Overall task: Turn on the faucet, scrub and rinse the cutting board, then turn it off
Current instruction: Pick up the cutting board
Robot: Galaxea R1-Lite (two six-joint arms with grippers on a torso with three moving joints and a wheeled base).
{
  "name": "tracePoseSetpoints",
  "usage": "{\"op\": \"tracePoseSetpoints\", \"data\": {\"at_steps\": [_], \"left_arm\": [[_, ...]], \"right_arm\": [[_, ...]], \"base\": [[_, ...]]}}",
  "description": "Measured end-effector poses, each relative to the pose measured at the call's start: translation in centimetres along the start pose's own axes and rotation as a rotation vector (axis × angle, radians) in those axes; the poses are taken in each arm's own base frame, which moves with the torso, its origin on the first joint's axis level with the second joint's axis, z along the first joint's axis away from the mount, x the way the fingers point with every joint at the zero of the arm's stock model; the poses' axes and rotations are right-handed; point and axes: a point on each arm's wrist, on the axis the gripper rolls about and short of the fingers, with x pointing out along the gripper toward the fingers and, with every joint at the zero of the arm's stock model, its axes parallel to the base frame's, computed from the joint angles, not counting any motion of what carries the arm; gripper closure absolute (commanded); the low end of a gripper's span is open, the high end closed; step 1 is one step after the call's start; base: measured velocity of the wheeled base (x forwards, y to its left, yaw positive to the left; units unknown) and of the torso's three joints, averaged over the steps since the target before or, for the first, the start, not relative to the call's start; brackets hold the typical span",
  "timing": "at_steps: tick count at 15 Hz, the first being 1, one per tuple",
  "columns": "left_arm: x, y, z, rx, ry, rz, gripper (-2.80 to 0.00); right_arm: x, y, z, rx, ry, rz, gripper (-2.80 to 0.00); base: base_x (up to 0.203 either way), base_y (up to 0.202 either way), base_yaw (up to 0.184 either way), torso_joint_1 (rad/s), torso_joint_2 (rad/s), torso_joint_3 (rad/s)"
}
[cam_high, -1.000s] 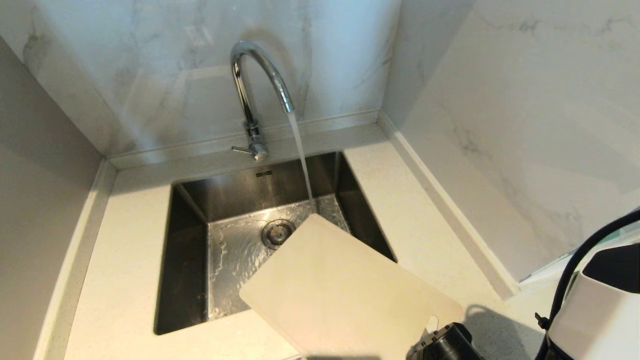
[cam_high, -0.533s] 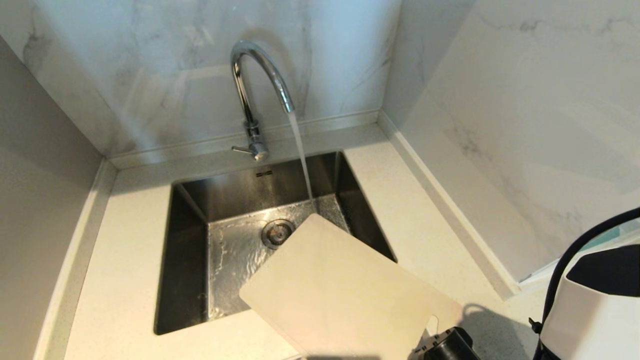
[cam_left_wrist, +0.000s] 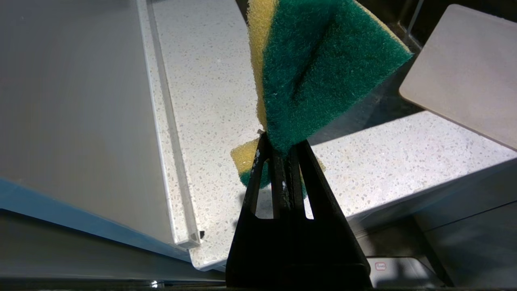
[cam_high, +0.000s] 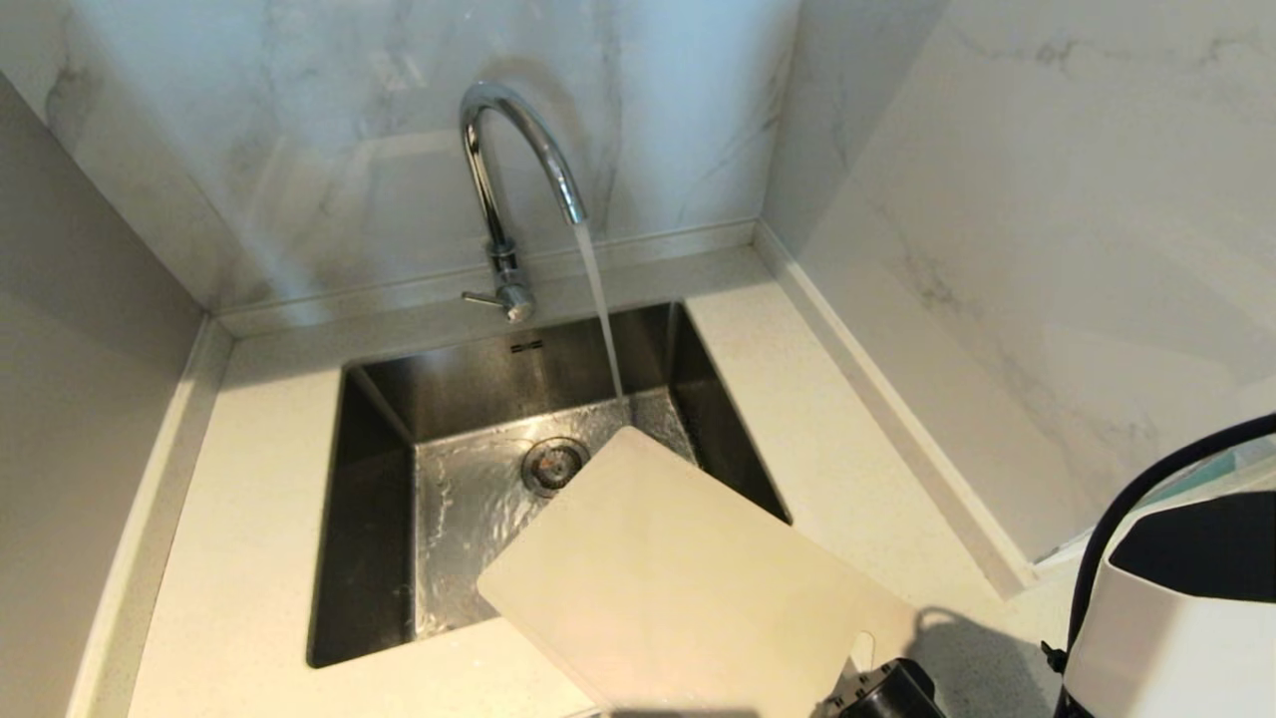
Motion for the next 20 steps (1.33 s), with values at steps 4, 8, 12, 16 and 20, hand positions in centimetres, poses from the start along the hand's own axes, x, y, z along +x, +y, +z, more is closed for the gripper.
{"op": "tracePoseSetpoints", "data": {"at_steps": [4, 8, 12, 16, 20], "left_arm": [[0.0, 0.0, 0.0, -0.002, 0.0, 0.001, 0.0], [0.0, 0.0, 0.0, -0.001, 0.0, 0.001, 0.0], [0.0, 0.0, 0.0, -0.002, 0.0, 0.001, 0.0], [0.0, 0.0, 0.0, -0.003, 0.0, 0.002, 0.0], [0.0, 0.0, 0.0, -0.001, 0.0, 0.001, 0.0]], "right_arm": [[0.3, -0.1, 0.1, -0.033, 0.003, -0.005, -2.8], [0.7, 0.1, 0.2, -0.046, 0.014, -0.005, -2.8], [0.7, 0.4, 0.6, -0.066, 0.057, -0.009, -2.8], [0.6, 0.6, 1.5, -0.106, 0.066, -0.029, -2.8], [0.6, 1.1, 2.1, -0.113, 0.056, -0.036, -2.8]], "base": [[0.0, 0.0, 0.0, 0.0, 0.0, 0.0], [0.0, 0.0, 0.0, 0.0, 0.0, 0.0], [0.0, 0.0, 0.0, 0.0, 0.0, 0.0], [0.0, 0.0, 0.0, 0.0, 0.0, 0.0], [0.0, 0.0, 0.0, 0.0, 0.0, 0.0]]}}
